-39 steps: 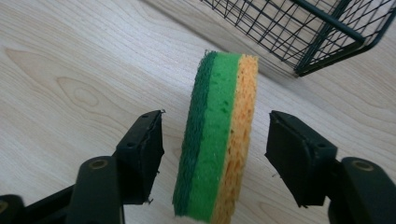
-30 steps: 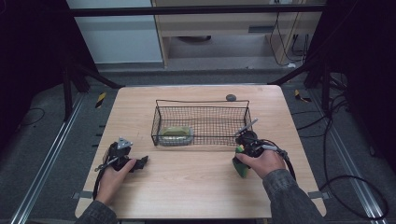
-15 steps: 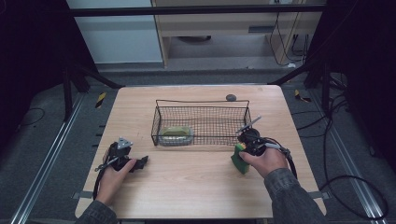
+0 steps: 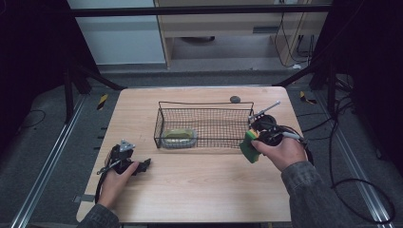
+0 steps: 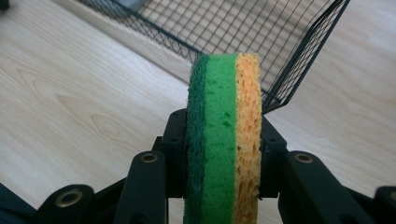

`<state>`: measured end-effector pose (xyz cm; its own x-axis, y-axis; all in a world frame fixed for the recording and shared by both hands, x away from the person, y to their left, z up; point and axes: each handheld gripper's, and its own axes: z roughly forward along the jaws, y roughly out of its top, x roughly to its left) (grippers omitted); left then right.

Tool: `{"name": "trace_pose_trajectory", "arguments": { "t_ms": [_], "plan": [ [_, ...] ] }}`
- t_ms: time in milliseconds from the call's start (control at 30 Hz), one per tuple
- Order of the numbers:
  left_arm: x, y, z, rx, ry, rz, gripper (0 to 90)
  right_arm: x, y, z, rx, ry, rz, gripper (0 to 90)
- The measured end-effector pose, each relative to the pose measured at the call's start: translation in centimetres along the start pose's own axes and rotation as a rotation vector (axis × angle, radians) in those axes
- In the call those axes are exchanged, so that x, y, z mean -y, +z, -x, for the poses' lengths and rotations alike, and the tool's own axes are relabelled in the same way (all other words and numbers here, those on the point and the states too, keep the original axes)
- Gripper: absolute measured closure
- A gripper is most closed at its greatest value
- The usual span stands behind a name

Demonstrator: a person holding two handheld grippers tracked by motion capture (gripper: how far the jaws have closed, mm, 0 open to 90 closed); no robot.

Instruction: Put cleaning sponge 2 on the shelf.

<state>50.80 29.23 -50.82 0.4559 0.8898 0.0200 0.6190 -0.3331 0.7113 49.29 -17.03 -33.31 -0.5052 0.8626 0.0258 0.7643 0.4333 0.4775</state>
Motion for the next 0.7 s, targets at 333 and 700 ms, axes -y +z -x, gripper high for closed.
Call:
{"name": "trace_pose_trajectory", "arguments": {
  "t_ms": [333,700],
  "plan": [
    [0.0,0.0,0.0,0.0,0.0,-0.002,0.0,-4.1,-2.9,0.7,0.049,-0.043,0.07,64.3],
    [0.0,0.0,0.0,-0.001,-0.001,-0.002,0.0,-8.1,-2.6,3.2,0.14,-0.062,0.097,64.4]
  ]
}}
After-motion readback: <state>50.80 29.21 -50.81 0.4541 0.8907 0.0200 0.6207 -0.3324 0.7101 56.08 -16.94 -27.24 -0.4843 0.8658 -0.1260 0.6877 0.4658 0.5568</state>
